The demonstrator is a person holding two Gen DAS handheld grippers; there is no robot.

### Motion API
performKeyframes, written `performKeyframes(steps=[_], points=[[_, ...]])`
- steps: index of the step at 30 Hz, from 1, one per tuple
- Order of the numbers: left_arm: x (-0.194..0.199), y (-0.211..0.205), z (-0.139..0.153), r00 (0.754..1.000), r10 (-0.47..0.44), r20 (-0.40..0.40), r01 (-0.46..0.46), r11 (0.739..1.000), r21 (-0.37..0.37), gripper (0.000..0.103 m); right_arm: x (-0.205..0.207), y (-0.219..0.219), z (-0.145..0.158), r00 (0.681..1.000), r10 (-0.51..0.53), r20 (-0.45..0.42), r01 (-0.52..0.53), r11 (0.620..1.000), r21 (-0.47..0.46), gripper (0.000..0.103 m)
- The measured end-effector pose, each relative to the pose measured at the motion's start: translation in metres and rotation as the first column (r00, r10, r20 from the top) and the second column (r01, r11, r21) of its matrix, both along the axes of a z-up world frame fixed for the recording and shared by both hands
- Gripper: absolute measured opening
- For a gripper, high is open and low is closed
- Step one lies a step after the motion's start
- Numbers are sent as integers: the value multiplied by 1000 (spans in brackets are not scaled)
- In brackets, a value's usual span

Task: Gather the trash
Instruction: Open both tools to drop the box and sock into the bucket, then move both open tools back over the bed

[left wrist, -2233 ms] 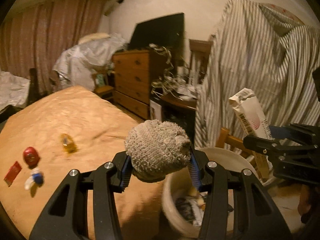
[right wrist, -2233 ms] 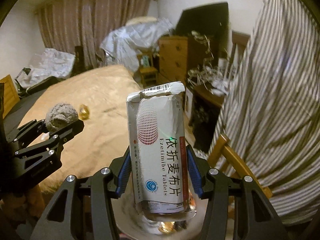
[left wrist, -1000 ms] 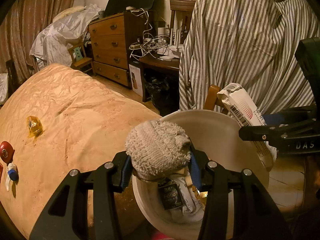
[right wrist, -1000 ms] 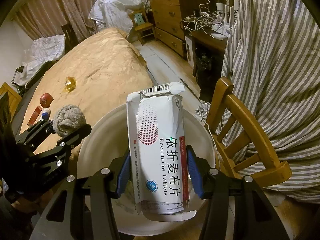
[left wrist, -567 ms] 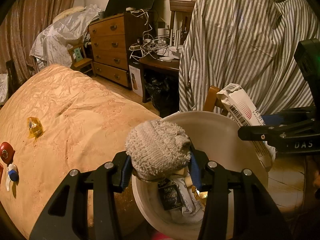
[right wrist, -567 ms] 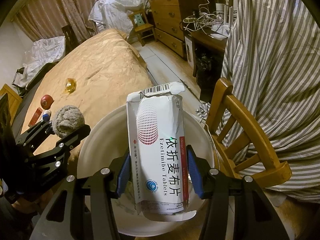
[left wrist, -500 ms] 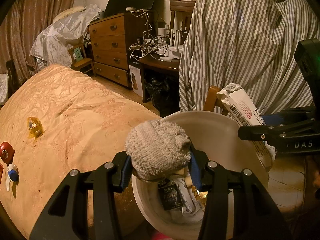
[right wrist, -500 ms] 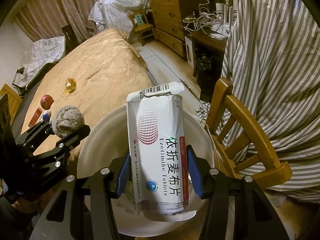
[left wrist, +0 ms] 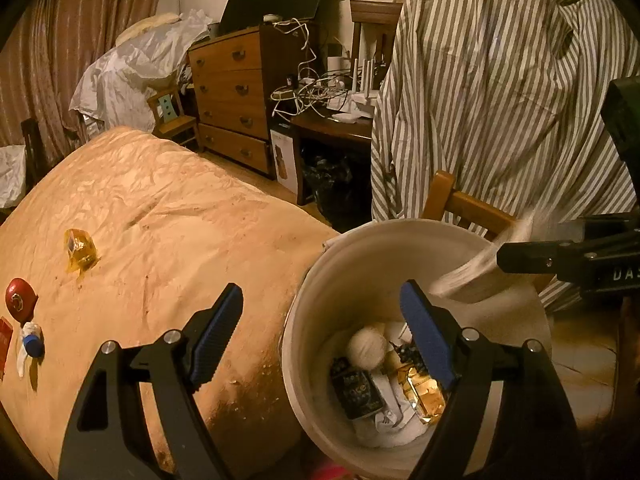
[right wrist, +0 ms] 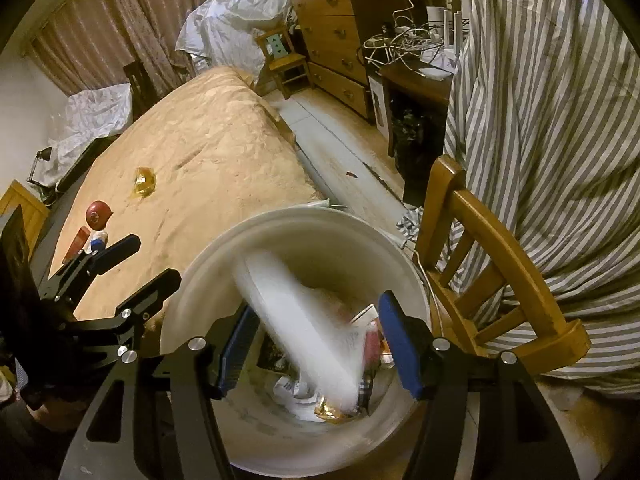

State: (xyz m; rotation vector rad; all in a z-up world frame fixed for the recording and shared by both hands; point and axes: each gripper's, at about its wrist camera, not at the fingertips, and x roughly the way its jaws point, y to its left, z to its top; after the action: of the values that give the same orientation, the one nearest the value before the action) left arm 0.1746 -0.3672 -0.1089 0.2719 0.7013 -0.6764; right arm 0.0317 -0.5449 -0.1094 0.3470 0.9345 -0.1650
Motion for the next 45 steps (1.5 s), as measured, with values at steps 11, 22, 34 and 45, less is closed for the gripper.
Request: performKeyframes(steps=[11,22,34,45], points=[[0,3,2,1000,-1,2,1,1000,-4,77,-1,0,4,1000,0,14,0,1000,0,64],[8,44,2,1000,13,8,-13,1000,-8,78,7,37,15,995,77,64,-76,997,-25,77],[88,274,-25,943,333,24,-334,942,35,78,83,214,13,900,418,122,-411,908,-77,85],[172,406,-69,825,564,-18,-557,819,135,77,147,306,-36,853,517,73,-520,854,21,85]])
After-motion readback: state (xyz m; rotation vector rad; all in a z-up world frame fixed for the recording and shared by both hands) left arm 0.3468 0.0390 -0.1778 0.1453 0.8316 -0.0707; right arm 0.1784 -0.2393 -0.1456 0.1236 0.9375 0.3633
